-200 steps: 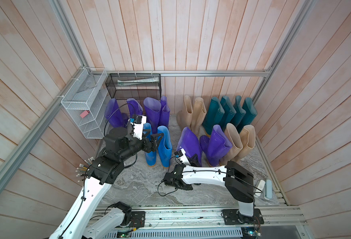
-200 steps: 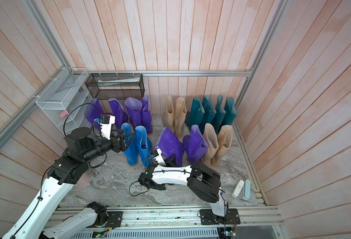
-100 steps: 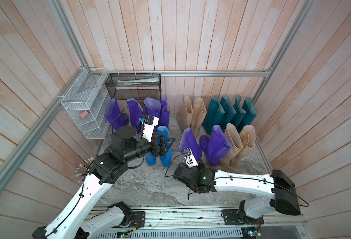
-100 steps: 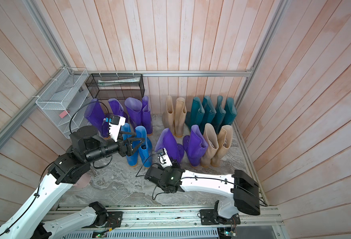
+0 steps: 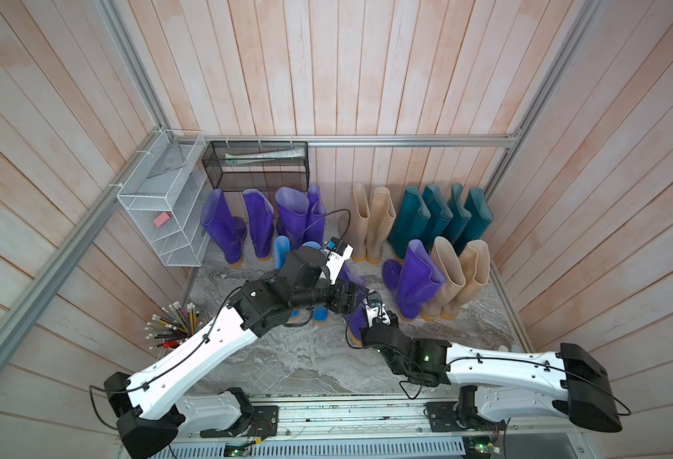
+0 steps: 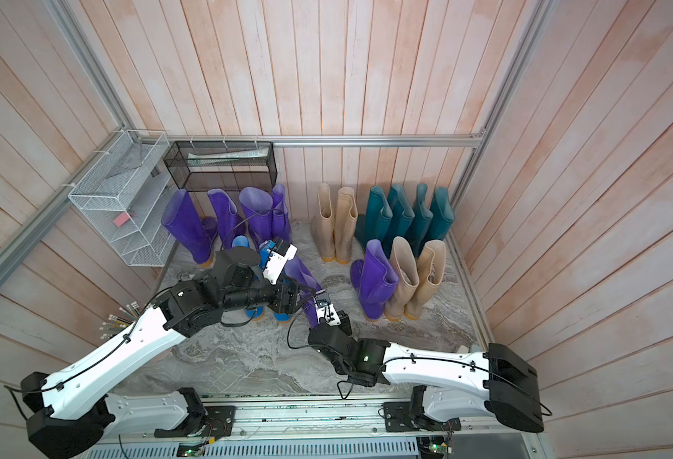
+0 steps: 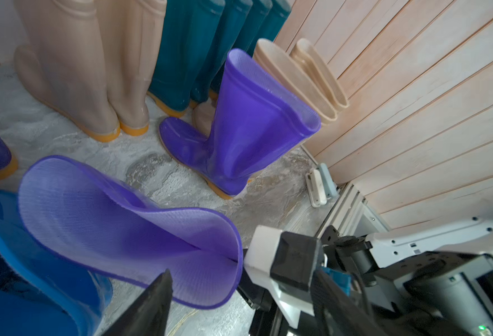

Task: Match and arrange rain boots in pairs
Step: Adjust the rain boot at the center of the board.

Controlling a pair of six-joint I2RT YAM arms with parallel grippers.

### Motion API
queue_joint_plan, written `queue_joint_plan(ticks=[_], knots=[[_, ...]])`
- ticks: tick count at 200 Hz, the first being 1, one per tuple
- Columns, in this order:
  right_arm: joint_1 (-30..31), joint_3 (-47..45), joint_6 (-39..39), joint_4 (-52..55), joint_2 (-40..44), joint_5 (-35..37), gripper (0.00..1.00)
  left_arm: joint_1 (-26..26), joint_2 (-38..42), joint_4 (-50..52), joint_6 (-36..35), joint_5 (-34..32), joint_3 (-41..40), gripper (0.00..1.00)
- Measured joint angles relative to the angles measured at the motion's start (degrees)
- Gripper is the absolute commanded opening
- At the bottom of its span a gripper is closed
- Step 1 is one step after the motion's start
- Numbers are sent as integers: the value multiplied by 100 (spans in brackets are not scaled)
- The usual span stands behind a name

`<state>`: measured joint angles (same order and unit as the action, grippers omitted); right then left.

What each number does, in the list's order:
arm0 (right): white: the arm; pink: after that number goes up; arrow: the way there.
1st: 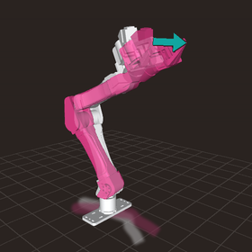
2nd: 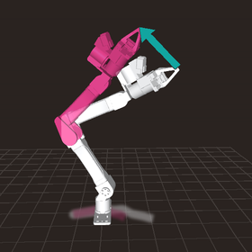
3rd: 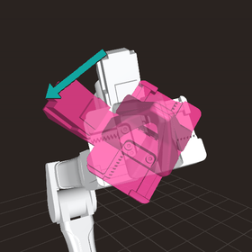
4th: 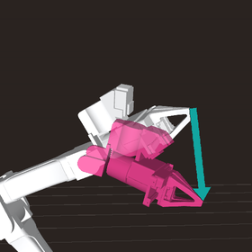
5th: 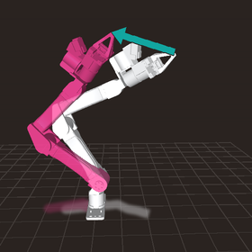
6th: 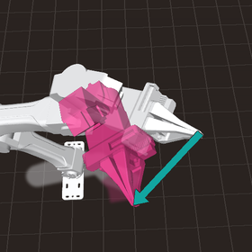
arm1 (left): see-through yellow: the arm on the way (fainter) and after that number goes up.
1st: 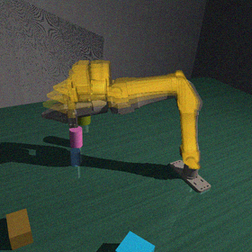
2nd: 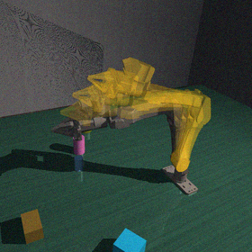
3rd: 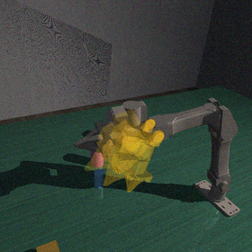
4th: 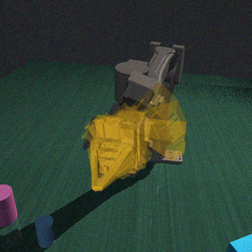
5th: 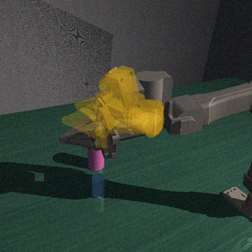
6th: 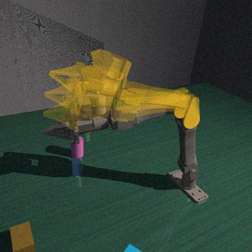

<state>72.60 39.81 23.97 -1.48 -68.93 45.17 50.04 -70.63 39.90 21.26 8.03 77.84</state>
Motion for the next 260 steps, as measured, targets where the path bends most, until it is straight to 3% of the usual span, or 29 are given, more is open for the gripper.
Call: queue_joint_plan(ticks=[90, 167, 188, 228, 260], knots=[[-50, -260, 48, -627, 13, 101, 0, 131, -76, 879, 245, -442, 734, 80], [-63, -433, 136, -909, -7, 127, 0, 131, -133, -87, 1392, -511, -164, 80], [-63, -501, 153, -968, -7, 127, 0, 129, -271, -352, 1545, -538, -240, 72], [-63, -636, 155, -1054, 0, 127, 0, 129, -448, -531, 1639, -544, -245, 30], [-63, -638, 144, -1071, 7, 127, 0, 129, -516, -564, 1591, -535, -245, 24]])
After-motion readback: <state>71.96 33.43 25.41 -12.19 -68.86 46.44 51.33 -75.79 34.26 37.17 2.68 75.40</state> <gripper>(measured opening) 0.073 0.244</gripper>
